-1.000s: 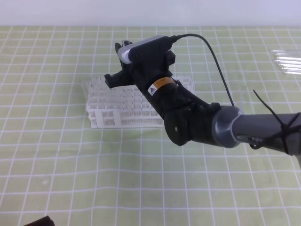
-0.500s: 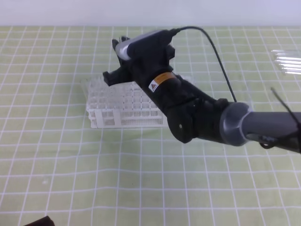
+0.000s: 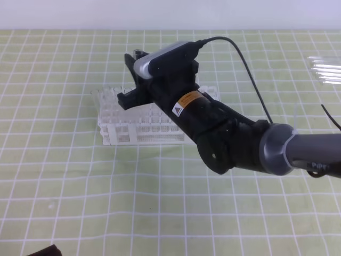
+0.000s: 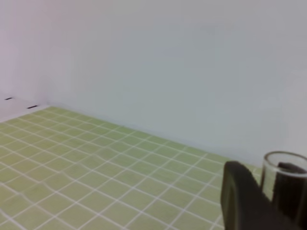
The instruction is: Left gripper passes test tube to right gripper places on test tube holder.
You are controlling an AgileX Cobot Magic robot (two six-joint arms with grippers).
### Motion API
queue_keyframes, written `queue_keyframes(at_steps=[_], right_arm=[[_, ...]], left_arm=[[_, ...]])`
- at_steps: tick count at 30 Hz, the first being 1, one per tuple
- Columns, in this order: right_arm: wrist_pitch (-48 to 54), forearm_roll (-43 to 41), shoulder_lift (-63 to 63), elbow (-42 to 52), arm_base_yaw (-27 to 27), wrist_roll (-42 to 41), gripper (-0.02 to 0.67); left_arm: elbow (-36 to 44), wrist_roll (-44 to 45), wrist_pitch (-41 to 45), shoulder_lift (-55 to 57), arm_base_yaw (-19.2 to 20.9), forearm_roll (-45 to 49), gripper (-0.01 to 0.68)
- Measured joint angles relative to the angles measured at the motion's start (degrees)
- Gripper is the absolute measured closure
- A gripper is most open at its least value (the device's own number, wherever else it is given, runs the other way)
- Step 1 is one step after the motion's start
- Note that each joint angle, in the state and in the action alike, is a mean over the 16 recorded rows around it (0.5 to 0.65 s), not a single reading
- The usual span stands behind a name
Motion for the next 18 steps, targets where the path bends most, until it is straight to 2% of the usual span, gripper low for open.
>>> queue_keyframes(at_steps=[8,18], right_arm=[[0.3,-2.6,0.0,0.5,0.2,2.6,0.639],[0.9,-1.9,0.5,0.5,0.2,2.0,0.639]], left_arm=[[0.2,0.0,-0.3,0.1,0.0,0.1,0.673],[0.1,0.0,-0.2,0.1,0.0,0.1,0.673]])
